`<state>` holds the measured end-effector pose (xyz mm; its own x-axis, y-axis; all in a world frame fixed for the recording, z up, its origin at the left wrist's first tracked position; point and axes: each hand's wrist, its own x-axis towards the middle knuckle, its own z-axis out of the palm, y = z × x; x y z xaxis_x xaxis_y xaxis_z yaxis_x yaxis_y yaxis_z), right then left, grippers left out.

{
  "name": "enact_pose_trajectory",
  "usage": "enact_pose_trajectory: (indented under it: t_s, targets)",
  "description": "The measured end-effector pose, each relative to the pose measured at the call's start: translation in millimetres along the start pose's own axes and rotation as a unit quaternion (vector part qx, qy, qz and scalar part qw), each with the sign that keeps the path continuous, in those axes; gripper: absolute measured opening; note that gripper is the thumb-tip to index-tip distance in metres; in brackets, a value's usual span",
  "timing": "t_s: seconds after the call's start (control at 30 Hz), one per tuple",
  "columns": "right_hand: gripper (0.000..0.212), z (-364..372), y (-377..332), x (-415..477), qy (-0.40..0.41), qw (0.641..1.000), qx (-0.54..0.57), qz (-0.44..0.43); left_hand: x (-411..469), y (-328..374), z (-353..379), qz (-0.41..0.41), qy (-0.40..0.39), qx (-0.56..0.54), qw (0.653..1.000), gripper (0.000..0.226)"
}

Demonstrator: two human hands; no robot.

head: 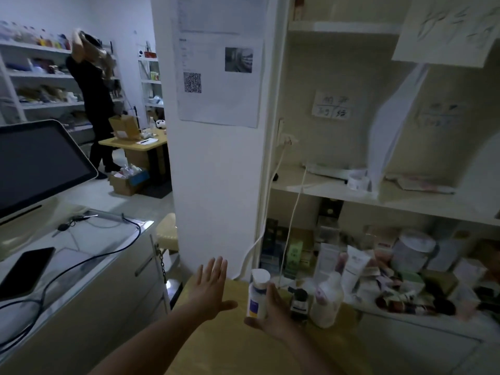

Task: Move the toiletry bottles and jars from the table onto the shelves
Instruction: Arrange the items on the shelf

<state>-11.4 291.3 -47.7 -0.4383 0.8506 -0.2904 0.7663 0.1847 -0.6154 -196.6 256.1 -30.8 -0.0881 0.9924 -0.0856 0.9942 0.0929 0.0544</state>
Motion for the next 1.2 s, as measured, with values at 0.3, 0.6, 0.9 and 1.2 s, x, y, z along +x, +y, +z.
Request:
enact_pose_trajectory:
  t_s: [0.3, 0.6, 0.9, 1.2]
  targets:
    - [0.089, 23.2, 28.4, 83.6, 0.036, 0.988, 0.118, 0.097, 73.1, -14.7, 49.4, 0.052, -0.06, -0.028, 0.996, 0.114]
    - [0.071, 44.4, 58.5, 117.4, 0.051, 0.953, 0.233, 0.185, 116.5, 14.9, 65.6, 0.111, -0.142, -0.249, 0.952, 0.093]
    - [0.05, 36.3, 53.7, 121.2, 0.031, 0.953, 0.238, 0.184, 129.1, 20.5, 68.7, 0.034, -0.164, -0.44, 0.882, 0.063]
    - [0.038, 28.1, 25.7, 93.4, 0.009, 0.947, 0.27, 0.174, 109.8, 6.0, 31.1, 0.065, -0.153, -0.409, 0.897, 0.048]
